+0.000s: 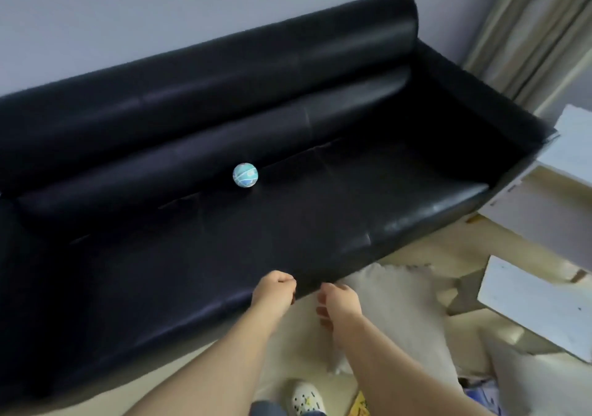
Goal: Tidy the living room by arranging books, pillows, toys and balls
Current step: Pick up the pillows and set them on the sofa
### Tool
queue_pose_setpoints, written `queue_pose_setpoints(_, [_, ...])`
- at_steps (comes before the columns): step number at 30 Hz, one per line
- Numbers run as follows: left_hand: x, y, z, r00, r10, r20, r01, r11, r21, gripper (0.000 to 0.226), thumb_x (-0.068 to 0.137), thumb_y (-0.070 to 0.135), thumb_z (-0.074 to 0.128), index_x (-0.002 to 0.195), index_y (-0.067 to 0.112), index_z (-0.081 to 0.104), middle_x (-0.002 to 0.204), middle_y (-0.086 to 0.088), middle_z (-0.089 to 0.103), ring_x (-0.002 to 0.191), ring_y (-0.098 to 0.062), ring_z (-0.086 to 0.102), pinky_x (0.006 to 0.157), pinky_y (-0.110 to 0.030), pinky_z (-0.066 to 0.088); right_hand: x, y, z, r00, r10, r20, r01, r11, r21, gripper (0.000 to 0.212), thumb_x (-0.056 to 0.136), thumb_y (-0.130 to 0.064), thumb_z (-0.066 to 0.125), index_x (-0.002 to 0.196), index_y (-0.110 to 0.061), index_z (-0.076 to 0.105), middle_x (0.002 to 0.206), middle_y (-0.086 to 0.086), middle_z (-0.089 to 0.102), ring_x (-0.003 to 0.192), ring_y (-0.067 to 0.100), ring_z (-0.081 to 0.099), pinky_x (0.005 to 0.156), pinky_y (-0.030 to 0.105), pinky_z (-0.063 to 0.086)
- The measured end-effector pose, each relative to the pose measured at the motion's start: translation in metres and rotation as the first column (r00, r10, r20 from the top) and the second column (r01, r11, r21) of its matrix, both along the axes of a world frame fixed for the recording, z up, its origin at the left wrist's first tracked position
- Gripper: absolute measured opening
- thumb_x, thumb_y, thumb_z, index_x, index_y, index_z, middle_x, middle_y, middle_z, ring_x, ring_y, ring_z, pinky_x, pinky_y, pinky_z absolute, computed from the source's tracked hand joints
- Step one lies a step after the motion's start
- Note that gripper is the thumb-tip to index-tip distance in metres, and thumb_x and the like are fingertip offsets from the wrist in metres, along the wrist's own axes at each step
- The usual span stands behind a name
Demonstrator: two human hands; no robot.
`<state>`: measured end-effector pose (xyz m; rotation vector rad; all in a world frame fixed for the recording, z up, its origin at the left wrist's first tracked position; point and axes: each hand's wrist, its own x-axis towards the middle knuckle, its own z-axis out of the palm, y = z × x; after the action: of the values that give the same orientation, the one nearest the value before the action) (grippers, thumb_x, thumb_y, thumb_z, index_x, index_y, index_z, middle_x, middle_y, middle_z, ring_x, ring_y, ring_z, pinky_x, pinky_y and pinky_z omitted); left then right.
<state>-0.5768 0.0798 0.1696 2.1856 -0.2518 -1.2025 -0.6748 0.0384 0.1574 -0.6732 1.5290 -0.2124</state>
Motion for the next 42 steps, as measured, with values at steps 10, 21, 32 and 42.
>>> queue_pose_setpoints(10, [-0.016, -0.068, -0.083, 0.794, -0.585, -0.166, 0.605, 0.788, 0.118, 0.018, 0.095, 0.014, 0.045, 0.081, 0.021, 0.055, 0.075, 0.002, 0.058, 0.067, -0.013, 0.054, 0.056, -0.023, 0.038, -0.044, 0.004, -0.079, 0.792, -0.603, -0.094, 0.61, 0.781, 0.131, 0.017, 0.093, -0.012, 0.046, 0.077, -0.013, 0.048, 0.072, 0.008, 0.049, 0.057, 0.019, 0.043, 0.053, 0.024, 0.032])
queue_pose_setpoints(21, [-0.071, -0.055, -0.329, 0.756, -0.573, -0.316, 0.654, 0.679, 0.334, 0.021, 0.097, 0.013, 0.041, 0.08, 0.02, 0.053, 0.076, -0.001, 0.053, 0.072, -0.016, 0.051, 0.061, -0.025, 0.039, -0.081, 0.038, -0.301, 0.588, -0.783, -0.201, 0.8, 0.529, 0.282, 0.008, 0.093, -0.008, 0.042, 0.087, -0.01, 0.047, 0.073, 0.006, 0.044, 0.057, 0.017, 0.038, 0.053, 0.023, 0.029])
queue_pose_setpoints(32, [-0.125, -0.028, -0.543, 0.865, -0.135, -0.483, 0.422, 0.717, 0.556, 0.08, 0.056, 0.07, 0.072, 0.117, 0.021, 0.051, 0.105, 0.0, 0.062, 0.08, -0.018, 0.059, 0.055, -0.027, 0.051, -0.116, 0.076, -0.472, 0.527, -0.81, -0.258, 0.822, 0.409, 0.397, 0.009, 0.094, -0.011, 0.043, 0.087, -0.013, 0.047, 0.076, 0.002, 0.046, 0.062, 0.016, 0.042, 0.055, 0.024, 0.033])
queue_pose_setpoints(42, [-0.149, -0.061, -0.451, 0.888, -0.326, -0.325, 0.396, 0.901, 0.178, 0.014, 0.091, 0.023, 0.059, 0.083, 0.013, 0.056, 0.084, -0.007, 0.062, 0.074, -0.021, 0.059, 0.059, -0.024, 0.045, -0.141, 0.063, -0.393, 0.536, -0.808, -0.246, 0.837, 0.47, 0.28, 0.014, 0.095, -0.012, 0.043, 0.081, -0.012, 0.048, 0.079, 0.004, 0.047, 0.064, 0.017, 0.043, 0.057, 0.025, 0.034])
